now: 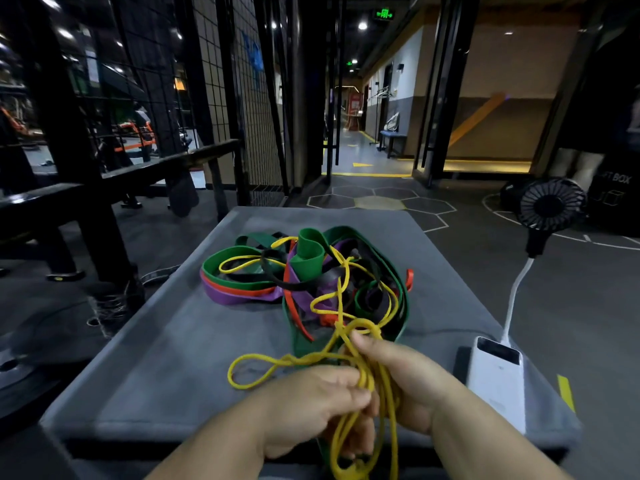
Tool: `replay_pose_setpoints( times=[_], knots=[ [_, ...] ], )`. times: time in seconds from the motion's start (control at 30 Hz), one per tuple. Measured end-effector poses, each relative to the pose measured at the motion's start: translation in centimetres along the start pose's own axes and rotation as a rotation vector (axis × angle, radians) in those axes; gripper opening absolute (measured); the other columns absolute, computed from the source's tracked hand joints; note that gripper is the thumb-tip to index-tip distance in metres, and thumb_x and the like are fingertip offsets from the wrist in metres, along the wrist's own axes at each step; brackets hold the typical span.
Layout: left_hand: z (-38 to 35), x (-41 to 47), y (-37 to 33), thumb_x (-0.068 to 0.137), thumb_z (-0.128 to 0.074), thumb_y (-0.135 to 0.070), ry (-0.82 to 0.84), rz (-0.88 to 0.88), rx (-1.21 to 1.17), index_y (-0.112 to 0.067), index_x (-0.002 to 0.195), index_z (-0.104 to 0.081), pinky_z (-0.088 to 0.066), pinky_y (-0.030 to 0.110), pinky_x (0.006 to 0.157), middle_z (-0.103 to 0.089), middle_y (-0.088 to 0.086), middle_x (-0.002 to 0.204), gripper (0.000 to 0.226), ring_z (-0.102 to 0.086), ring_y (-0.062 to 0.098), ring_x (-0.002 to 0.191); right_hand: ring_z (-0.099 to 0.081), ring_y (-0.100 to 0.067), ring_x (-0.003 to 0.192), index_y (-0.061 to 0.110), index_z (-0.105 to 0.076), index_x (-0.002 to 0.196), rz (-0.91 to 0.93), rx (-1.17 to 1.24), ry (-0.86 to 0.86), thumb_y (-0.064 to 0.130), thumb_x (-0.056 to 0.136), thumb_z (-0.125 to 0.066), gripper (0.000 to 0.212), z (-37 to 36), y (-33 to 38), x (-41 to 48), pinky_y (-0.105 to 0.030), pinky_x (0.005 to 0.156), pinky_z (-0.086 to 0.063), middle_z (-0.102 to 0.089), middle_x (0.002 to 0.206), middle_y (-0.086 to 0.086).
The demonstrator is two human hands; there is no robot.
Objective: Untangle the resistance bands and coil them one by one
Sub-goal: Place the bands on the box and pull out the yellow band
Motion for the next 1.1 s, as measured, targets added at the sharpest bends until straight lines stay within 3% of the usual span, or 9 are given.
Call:
replay_pose_setpoints(
  times=[0.17,0.3,0.4,0.57,0.63,0.77,0.9,0.97,1.1],
  knots=[
    [-0.8,0.6,0.8,0.102,-0.04,-0.011,0.02,0.09,0.111,-0.011,0.081,-0.054,-0.05,0.018,0.063,-0.068,-0.004,0.063,0.025,-0.063,0.008,0.06,-0.054,-0.024,0.06,0.015,-0.066,0.073,0.003,-0.111,0.041,0.018,0.058,-0.082,0.022,0.8,0.1,-0.3,-0.032,0.059,-0.043,-0.058,0.065,-0.006],
    [-0.8,1.3,1.8,0.103,-0.04,-0.01,0.028,0.147,0.139,-0.011,0.083,-0.055,-0.051,0.019,0.067,-0.069,-0.005,0.066,0.024,-0.065,0.007,0.064,-0.058,-0.018,0.059,0.009,-0.059,0.081,0.039,-0.122,-0.056,0.001,0.066,-0.073,0.022,1.3,0.2,-0.3,-0.027,0.056,-0.05,-0.059,0.068,-0.007],
    [-0.2,1.6,2.1,0.101,-0.045,-0.022,-0.052,0.165,0.028,-0.014,0.093,-0.059,-0.051,0.022,0.068,-0.07,-0.001,0.081,0.018,-0.066,0.01,0.071,-0.061,-0.018,0.061,0.006,-0.059,0.087,0.126,-0.066,-0.174,-0.005,0.089,-0.06,0.012,1.7,0.8,-0.4,-0.028,0.058,-0.052,-0.061,0.068,-0.009],
    [2.3,1.6,1.6,0.077,-0.045,-0.064,-0.229,0.167,-0.273,-0.002,0.121,-0.059,-0.052,0.034,0.079,-0.068,0.017,0.106,0.078,-0.065,0.026,0.089,-0.053,-0.017,0.055,0.004,-0.06,0.09,0.312,-0.202,-0.253,0.004,0.098,-0.051,0.012,1.9,3.0,-2.1,-0.026,0.055,-0.042,-0.056,0.064,-0.009],
    [2.9,1.8,1.1,0.079,-0.044,-0.07,-0.239,0.11,-0.381,0.0,0.124,-0.058,-0.054,0.033,0.079,-0.067,0.018,0.108,0.084,-0.066,0.025,0.087,-0.045,-0.017,0.05,0.004,-0.058,0.091,0.364,-0.164,-0.186,0.008,0.092,-0.058,0.004,1.1,3.6,-2.9,-0.023,0.049,-0.037,-0.051,0.06,-0.008],
    [2.4,2.0,-0.5,0.086,-0.045,-0.063,-0.171,-0.021,-0.517,-0.009,0.105,-0.072,-0.054,0.032,0.078,-0.065,0.015,0.097,0.063,-0.063,0.024,0.085,-0.046,-0.019,0.045,0.004,-0.052,0.093,0.29,-0.121,0.026,0.012,0.074,-0.06,0.021,-0.9,2.7,-3.6,-0.023,0.047,-0.042,-0.052,0.054,-0.009],
    [2.6,1.6,-1.0,0.077,-0.063,-0.034,-0.383,-0.086,-0.448,-0.009,0.082,-0.071,-0.048,0.031,0.063,-0.068,0.021,0.092,0.026,-0.059,0.023,0.067,-0.065,-0.028,0.064,0.005,-0.051,0.099,0.099,-0.256,0.145,0.013,0.079,-0.062,0.024,-1.3,0.5,-3.4,-0.037,0.069,-0.054,-0.067,0.071,-0.014],
    [3.1,1.3,-1.1,0.089,-0.057,-0.019,-0.46,-0.118,-0.471,-0.005,0.085,-0.064,-0.05,0.03,0.055,-0.068,0.02,0.083,0.017,-0.061,0.024,0.061,-0.068,-0.034,0.077,0.006,-0.06,0.101,0.062,-0.211,0.133,0.017,0.082,-0.064,0.023,-1.1,0.4,-3.2,-0.043,0.079,-0.056,-0.07,0.083,-0.019],
    [4.3,0.4,-1.8,0.097,-0.045,-0.012,-0.554,-0.184,-0.573,-0.005,0.085,-0.059,-0.055,0.028,0.055,-0.062,0.007,0.063,0.02,-0.062,0.017,0.057,-0.07,-0.032,0.079,0.0,-0.066,0.103,0.114,-0.041,-0.114,0.019,0.089,-0.061,0.024,0.6,0.6,-2.3,-0.034,0.067,-0.056,-0.072,0.092,-0.022]
  ],
)
Point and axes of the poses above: each hand's wrist, its own x-axis towards the middle knuckle, its own z-axis out of the back of the hand, y = z × x, the point moved 5 cm from there along x, towards the middle knuckle
